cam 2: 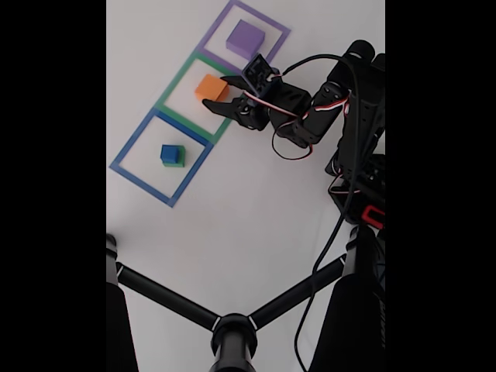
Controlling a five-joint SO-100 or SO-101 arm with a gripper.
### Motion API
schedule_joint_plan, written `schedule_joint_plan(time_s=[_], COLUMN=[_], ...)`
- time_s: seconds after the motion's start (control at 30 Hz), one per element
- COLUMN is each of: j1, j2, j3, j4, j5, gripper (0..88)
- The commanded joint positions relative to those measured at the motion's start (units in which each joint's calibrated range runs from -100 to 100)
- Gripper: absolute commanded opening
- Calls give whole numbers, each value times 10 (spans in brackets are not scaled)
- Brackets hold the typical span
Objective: Tower of hanoi
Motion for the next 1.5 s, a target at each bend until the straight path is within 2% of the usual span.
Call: schedule_joint_plan(time_s=[0.0, 0.3, 0.5, 0.73, 0.87, 0.93, 1.23, 1.47], j1=[-1, -10, -17, -22, -33, -39, -75, -126], j2=[1, -25, -136, -350, -478, -541, -690, -749], j3=[-14, -17, -17, -49, -59, -66, -257, -370], j4=[-18, -13, 91, 373, 547, 634, 1067, 1249], j5=[6, 6, 6, 6, 6, 6, 6, 6], gripper=[211, 223, 217, 164, 54, 27, 2, 2])
